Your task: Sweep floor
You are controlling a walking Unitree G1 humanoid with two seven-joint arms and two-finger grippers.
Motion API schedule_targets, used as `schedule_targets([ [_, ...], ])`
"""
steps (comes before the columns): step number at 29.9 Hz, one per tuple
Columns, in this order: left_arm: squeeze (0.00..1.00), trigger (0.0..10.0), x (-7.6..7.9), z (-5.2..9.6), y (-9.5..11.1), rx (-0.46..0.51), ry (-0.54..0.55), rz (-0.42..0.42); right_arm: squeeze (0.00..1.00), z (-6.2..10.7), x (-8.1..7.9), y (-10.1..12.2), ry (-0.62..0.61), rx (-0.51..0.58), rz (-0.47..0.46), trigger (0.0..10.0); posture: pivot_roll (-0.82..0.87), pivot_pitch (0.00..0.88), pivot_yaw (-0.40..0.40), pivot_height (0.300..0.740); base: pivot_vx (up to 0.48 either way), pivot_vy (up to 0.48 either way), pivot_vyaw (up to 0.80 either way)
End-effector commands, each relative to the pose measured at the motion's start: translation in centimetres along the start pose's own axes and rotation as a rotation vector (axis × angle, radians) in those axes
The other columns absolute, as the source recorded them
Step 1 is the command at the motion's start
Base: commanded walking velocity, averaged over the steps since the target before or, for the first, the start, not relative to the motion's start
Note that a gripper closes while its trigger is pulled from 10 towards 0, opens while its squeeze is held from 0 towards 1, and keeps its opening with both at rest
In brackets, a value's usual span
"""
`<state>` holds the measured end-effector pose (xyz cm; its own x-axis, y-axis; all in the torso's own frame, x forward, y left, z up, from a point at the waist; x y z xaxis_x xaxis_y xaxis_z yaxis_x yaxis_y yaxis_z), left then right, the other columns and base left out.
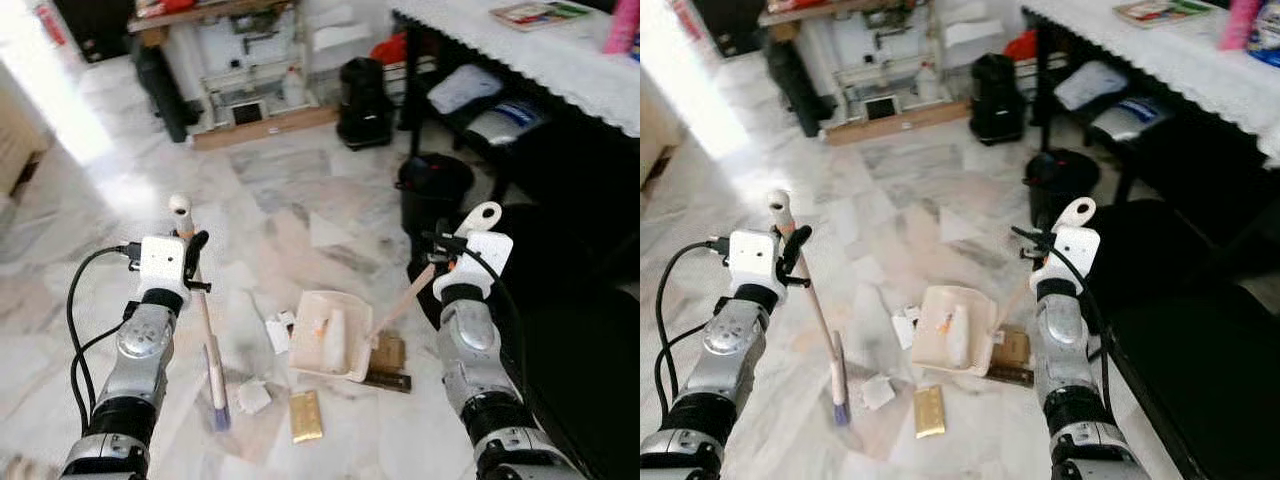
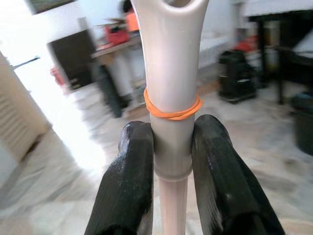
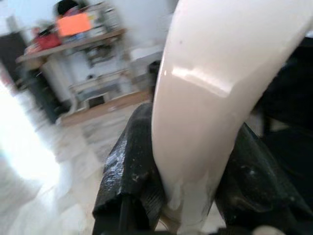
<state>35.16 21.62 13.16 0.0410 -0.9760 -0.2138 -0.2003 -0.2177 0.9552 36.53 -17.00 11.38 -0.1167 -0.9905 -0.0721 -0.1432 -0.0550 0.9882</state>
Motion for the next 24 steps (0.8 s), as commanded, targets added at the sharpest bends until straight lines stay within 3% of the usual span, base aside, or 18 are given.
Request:
schedule_targets([
  [1,0.00,10.0,-1.5,0.4,0.2,0.017,0.050,-0.014,0.00,-0.4,-1.1,1.6,0.051,0.059,0.010,10.0,-0.01,0.000,0.068,0.740,0.000,0.000,0.80],
  [10,0.00,10.0,-1.4,1.2,0.1,0.017,0.084,-0.008,0.00,-0.7,-0.5,2.3,0.082,0.062,0.053,10.0,-0.01,0.000,0.013,0.740,0.000,0.000,0.80],
  [24,0.00,10.0,0.0,1.2,0.2,0.020,0.077,0.024,0.00,-0.8,0.0,2.4,0.094,0.043,0.069,10.0,0.00,0.000,-0.018,0.740,0.000,0.000,0.80],
])
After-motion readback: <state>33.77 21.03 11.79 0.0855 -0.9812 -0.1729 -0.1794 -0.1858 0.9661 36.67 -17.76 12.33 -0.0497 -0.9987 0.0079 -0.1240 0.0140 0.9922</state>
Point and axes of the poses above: a point about 5 cm out from each wrist's last joint towards the gripper, its own z axis pointing back from the gripper into the wrist, its own y axis along the axis of the wrist's last joint, x = y × z, the point moved 2 cm from there along -z, pointing out of the wrist towards the gripper
